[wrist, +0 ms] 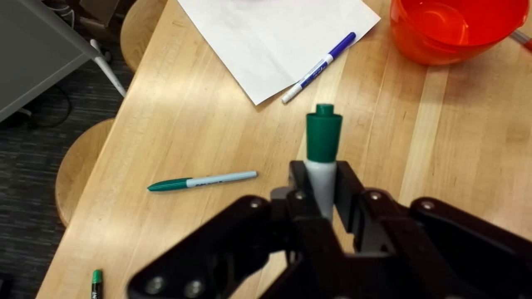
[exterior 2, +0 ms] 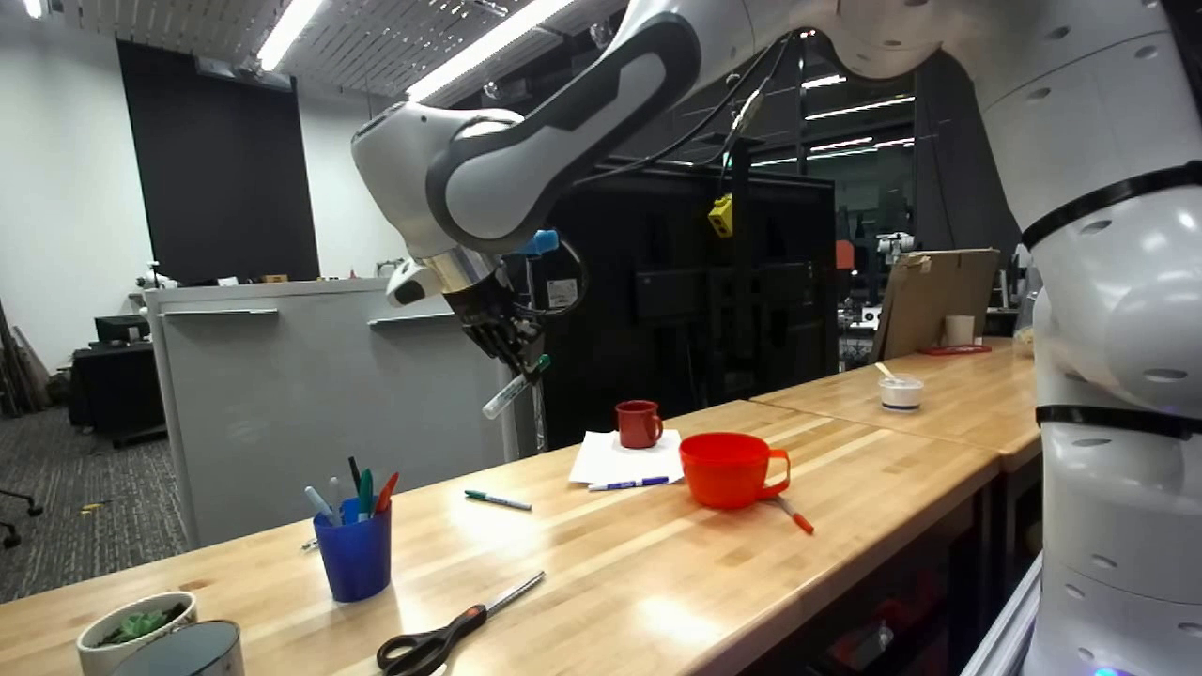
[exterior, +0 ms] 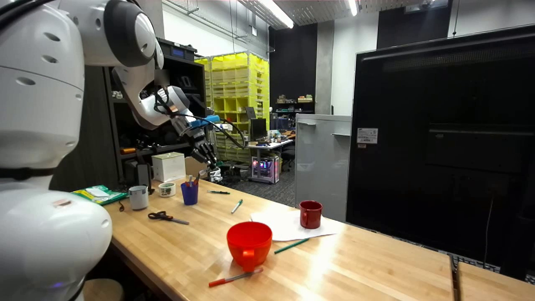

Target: Move the marker to the blue cup

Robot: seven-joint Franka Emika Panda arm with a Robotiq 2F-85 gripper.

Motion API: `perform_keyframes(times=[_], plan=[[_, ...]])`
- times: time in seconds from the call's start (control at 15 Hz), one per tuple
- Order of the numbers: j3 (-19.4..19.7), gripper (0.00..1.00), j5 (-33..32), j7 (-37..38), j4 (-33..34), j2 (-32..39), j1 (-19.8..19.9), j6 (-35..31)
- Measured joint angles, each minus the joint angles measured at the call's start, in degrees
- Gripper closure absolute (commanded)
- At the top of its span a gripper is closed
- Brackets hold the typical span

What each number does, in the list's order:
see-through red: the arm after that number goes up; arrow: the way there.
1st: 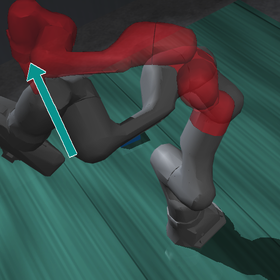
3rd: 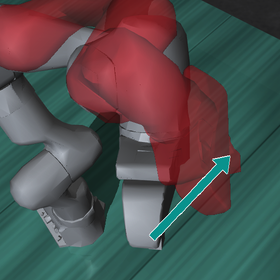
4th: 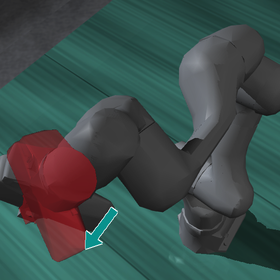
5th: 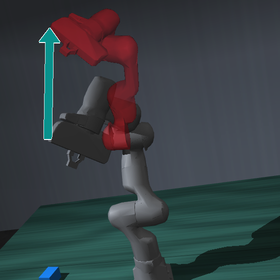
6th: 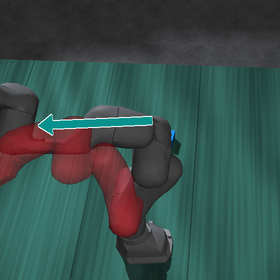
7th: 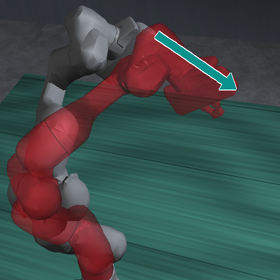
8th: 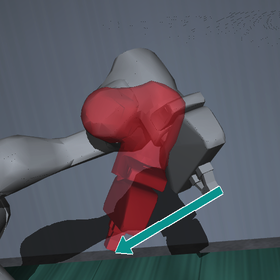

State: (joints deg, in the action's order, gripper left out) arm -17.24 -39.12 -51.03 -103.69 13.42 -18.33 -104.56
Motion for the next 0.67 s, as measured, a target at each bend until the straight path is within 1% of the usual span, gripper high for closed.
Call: perform_keyframes(times=[0.2,0.33,0.67], plan=[[-0.3,0.95,0.0,-0.9,0.4,0.6,-0.1,-0.9],[-0.9,0.95,-0.4,-2.6,1.8,1.6,-0.8,-1.6],[-2.0,0.95,-5.6,-7.4,8.1,6.3,-5.0,0.0]])
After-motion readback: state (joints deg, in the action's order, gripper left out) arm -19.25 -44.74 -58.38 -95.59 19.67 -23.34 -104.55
